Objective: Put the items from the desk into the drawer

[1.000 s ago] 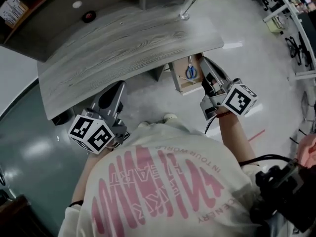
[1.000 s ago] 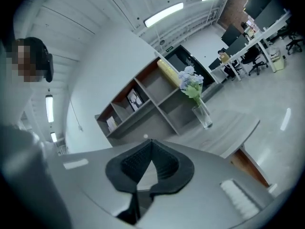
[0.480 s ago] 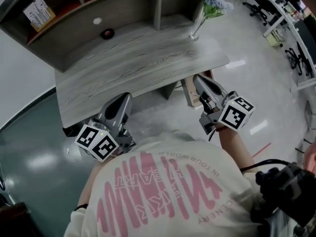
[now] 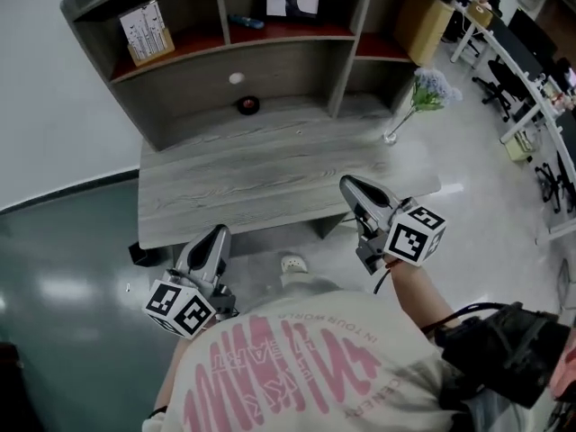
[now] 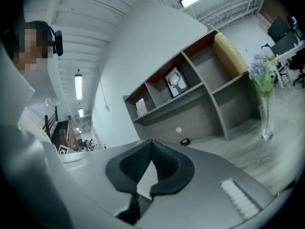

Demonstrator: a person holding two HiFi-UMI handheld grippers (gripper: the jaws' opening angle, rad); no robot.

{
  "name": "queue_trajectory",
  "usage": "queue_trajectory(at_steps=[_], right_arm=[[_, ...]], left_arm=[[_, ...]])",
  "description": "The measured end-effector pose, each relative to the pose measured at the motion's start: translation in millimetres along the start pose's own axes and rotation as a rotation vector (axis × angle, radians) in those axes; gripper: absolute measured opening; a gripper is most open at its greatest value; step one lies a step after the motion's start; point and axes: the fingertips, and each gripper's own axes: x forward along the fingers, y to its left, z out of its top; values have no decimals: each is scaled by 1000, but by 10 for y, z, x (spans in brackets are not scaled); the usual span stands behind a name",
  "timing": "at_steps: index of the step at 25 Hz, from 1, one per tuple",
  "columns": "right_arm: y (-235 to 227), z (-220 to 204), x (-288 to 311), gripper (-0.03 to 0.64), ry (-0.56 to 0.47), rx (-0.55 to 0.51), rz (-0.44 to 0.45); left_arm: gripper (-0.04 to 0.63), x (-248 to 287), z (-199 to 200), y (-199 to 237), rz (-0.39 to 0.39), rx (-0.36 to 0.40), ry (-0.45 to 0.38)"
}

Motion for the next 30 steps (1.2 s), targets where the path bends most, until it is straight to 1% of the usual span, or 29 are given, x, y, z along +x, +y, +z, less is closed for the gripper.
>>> queue_trajectory(at_steps=[3, 6, 9, 11, 14, 19, 23, 25, 27, 30], right_arm=[[77, 250, 269, 5, -1, -61, 43], [81, 591, 674, 5, -9, -148, 87], [66, 941, 1040, 5, -19, -227, 111], [41, 1166, 1281, 5, -24, -261, 132], [-2, 1417, 1594, 6, 1, -308, 156], [-78, 1720, 1984, 5, 52, -413, 199], [-154, 2001, 2229, 6, 76, -491, 202], [-180, 2087, 2357, 6, 100, -530, 190], [-216, 2127, 2477, 6, 137, -572, 172], [-276, 2146, 2652, 6, 206, -622, 141]], left_arm=[[20, -183, 133, 160, 76, 0, -33], [20, -242, 304, 402, 146, 1, -75], [20, -211, 475, 636, 192, 7, -112], [20, -126, 616, 771, 222, 14, -130], [20, -3, 724, 976, 257, 15, -150], [20, 89, 748, 1281, 338, -4, -114], [20, 149, 805, 1420, 396, -15, -91], [20, 175, 852, 1502, 401, -8, -72], [20, 205, 908, 1573, 388, -2, -67], [20, 310, 995, 1654, 332, -12, -50]])
